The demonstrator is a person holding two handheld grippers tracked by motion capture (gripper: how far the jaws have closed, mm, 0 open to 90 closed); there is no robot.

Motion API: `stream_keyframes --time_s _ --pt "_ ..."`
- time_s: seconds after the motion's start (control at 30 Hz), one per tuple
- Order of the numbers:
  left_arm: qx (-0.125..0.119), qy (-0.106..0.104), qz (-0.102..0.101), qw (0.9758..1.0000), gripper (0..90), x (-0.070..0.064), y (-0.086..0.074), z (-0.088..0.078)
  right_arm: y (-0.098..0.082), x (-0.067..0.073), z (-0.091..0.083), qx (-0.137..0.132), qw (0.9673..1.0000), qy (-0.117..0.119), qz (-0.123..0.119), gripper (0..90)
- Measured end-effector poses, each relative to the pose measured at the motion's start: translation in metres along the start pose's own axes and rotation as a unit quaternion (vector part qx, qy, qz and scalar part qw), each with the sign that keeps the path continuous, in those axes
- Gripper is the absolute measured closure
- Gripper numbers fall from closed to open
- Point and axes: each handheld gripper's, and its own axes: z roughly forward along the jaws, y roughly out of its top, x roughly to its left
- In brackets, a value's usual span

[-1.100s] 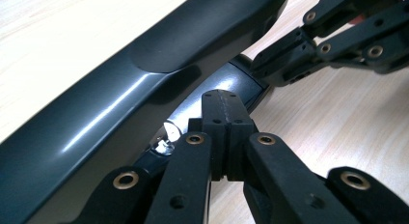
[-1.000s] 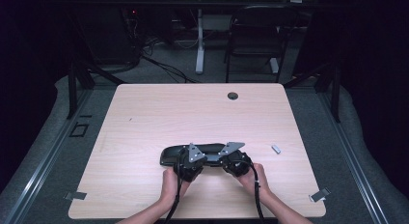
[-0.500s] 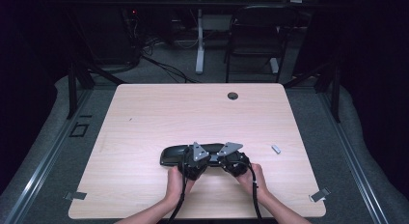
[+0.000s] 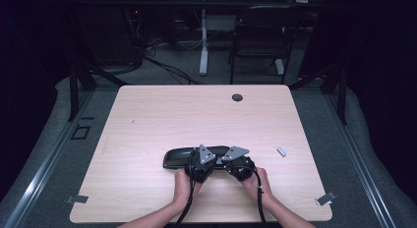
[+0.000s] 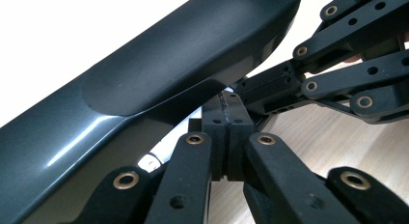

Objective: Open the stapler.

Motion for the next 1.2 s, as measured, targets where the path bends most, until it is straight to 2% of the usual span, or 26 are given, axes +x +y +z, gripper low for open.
stream_keyframes --time_s 0.1,0.13,0.3,0.47,0.57,0.77,1.2 --pt "-0.005 0.005 0.001 1.0 90.0 -0.002 0.0 0.002 -0.001 0.0 0.0 -0.005 1.0 0.004 0.007 90.0" --pt "-0.005 0.005 -0.002 1.0 90.0 -0.002 -0.001 0.003 -0.002 0.001 0.002 -0.015 0.9997 0.004 0.017 90.0" --pt "-0.009 0.005 -0.007 0.9999 90.0 -0.002 -0.002 0.004 -0.002 0.0 0.001 -0.009 0.9998 0.003 0.015 90.0" --pt "-0.028 0.001 -0.024 0.9993 90.0 -0.002 -0.005 0.008 -0.002 -0.001 0.0 -0.01 0.9998 0.005 0.018 90.0" --pt "-0.031 0.0 -0.027 0.9992 90.0 -0.002 -0.005 0.01 -0.002 -0.001 0.0 -0.008 0.9998 0.006 0.017 90.0" --pt "-0.038 -0.004 -0.044 0.9983 90.0 -0.003 -0.004 0.013 -0.003 -0.002 0.0 -0.006 0.9998 0.006 0.016 90.0" --pt "-0.044 0.003 -0.053 0.9976 90.0 -0.003 -0.006 0.017 -0.004 -0.001 0.0 -0.013 0.9997 0.002 0.019 90.0"
